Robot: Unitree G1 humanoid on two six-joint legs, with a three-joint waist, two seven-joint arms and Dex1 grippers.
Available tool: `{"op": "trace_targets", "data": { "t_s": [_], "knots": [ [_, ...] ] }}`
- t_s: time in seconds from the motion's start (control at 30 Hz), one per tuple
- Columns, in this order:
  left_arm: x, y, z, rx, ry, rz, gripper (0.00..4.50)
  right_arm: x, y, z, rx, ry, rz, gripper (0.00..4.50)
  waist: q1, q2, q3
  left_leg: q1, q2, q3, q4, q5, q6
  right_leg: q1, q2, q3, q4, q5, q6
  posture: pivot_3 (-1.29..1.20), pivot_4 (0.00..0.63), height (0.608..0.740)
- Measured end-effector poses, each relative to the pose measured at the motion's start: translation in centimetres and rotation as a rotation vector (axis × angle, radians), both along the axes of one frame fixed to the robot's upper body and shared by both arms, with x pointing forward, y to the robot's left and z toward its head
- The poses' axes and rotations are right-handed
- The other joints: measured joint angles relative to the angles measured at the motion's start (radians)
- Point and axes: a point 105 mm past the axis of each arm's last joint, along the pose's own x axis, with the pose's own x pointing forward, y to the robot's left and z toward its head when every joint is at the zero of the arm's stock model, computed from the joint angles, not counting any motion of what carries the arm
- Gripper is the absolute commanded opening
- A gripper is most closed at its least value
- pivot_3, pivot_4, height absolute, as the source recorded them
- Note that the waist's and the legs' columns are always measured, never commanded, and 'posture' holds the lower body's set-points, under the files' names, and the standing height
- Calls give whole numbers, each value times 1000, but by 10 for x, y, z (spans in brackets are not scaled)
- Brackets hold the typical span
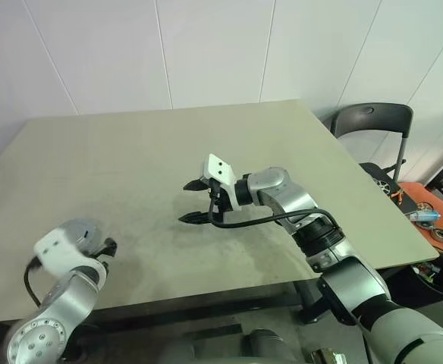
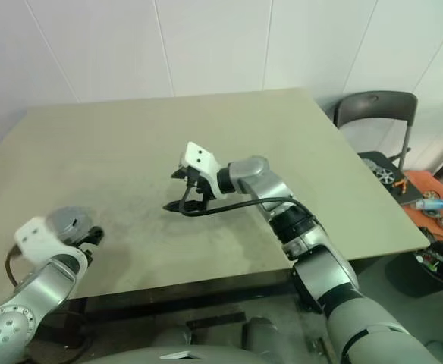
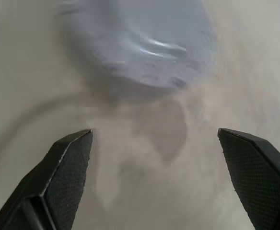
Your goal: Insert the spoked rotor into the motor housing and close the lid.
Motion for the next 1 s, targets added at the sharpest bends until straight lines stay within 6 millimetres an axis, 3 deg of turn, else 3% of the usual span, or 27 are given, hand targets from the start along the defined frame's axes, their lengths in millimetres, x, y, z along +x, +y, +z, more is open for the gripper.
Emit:
{"op": "trace_targets", "data": {
  "t_s": [0.03, 0.13, 0.33, 0.47, 0.77, 1.0],
  "knots": [
    [3, -4, 6, 121, 3, -141, 4460, 2, -6, -4, 1, 2, -13, 4500, -2, 2, 1, 0, 0, 1, 0, 0, 0, 0, 0, 0, -1, 0, 0, 0, 0, 740],
    [9, -14, 13, 240, -52, -317, 4460, 8, -27, -14, 2, 22, -68, 4500, -6, 7, 4, -1, -1, 4, -1, 0, 0, -1, -2, 3, -3, 0, 0, 0, 0, 740],
    [27, -21, 40, 226, -267, -524, 4460, 19, -65, -30, 13, 53, -164, 4500, -10, 10, 6, -2, 1, 4, -4, 0, 0, -5, 0, 3, -2, 2, -2, 0, 0, 740],
    [32, -12, 50, 162, -370, -560, 4460, 20, -70, -33, 18, 46, -172, 4500, -11, 9, 5, -2, 2, 4, -3, 0, 0, -4, 1, 3, -2, 2, -2, 0, 0, 740],
    [27, 19, 45, 156, -437, -658, 4460, 24, -76, -35, 30, 22, -192, 4500, -6, 9, 5, -2, 2, 4, -1, 0, 0, -3, 0, 3, -1, 1, -1, 0, 0, 740],
    [26, 19, 43, 179, -442, -676, 4460, 25, -75, -35, 34, 22, -200, 4500, -7, 9, 5, -1, 2, 4, -1, 0, 0, -3, 0, 3, 0, 4, 1, 0, 0, 740]
  ]
}}
